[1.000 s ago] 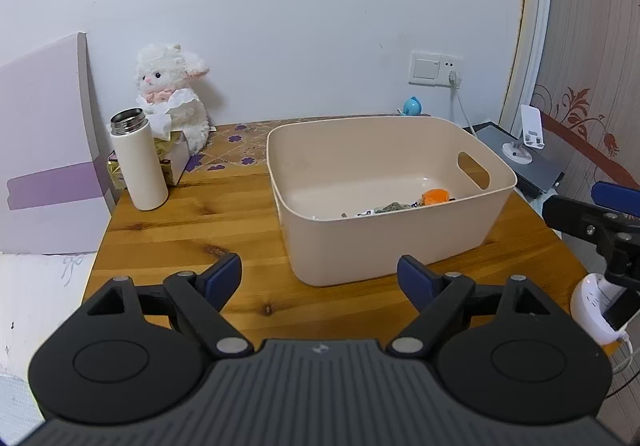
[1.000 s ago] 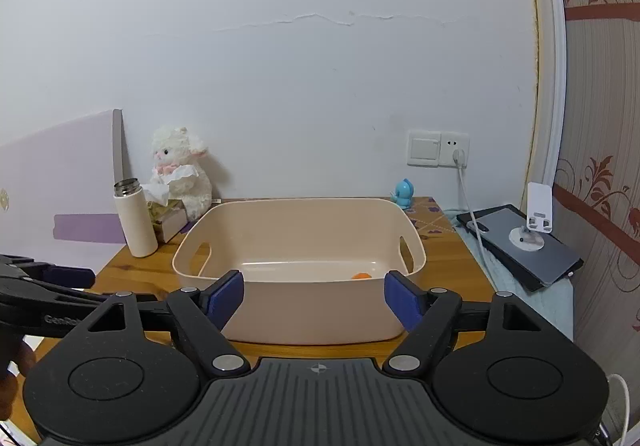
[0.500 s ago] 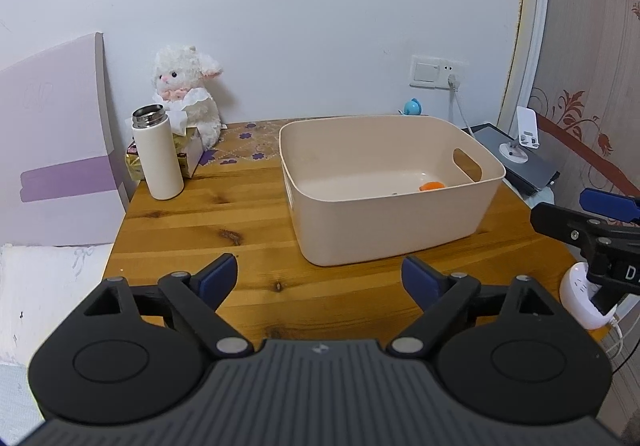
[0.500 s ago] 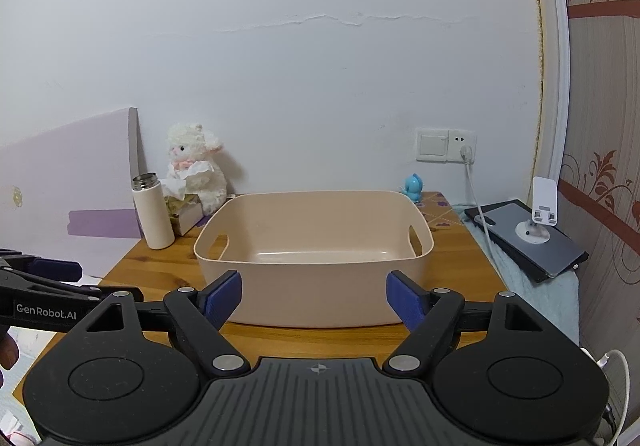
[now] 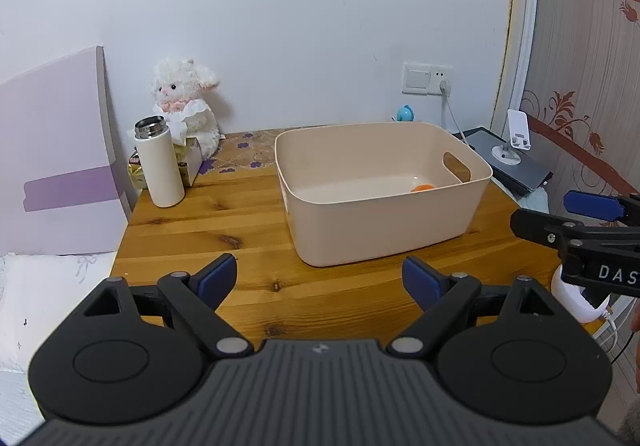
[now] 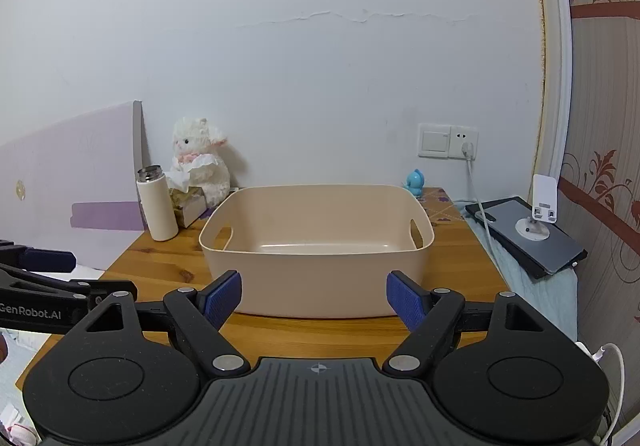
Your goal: Organize objects
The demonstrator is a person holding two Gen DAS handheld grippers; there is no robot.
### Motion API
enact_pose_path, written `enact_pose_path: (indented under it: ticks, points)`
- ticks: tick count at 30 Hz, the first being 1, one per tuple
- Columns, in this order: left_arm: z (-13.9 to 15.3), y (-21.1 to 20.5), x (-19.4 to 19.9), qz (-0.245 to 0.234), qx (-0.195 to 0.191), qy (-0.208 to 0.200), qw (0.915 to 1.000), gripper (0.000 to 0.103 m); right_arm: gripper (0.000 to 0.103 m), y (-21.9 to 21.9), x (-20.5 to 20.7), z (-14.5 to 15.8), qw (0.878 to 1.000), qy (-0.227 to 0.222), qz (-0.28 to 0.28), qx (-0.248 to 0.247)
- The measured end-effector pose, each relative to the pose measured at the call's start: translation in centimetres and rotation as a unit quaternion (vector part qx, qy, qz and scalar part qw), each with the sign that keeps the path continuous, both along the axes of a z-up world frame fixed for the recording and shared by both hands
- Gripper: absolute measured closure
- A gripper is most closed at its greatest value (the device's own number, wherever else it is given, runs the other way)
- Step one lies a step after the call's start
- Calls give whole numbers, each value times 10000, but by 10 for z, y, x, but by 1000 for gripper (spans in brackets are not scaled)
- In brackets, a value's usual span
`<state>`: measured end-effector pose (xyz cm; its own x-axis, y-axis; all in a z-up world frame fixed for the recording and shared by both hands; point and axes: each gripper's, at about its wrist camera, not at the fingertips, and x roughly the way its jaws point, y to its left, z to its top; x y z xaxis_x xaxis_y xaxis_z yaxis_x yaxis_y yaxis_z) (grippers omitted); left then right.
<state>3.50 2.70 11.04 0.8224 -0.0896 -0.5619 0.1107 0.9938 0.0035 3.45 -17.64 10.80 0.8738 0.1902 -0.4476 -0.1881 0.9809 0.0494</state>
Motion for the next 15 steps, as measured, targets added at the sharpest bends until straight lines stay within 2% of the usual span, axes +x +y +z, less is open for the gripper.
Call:
enact_pose_path:
  ticks: [15]
  points:
    - [5, 3, 0, -23, -26, 98, 9999, 11, 22, 6, 8, -7, 9999, 158, 30, -41]
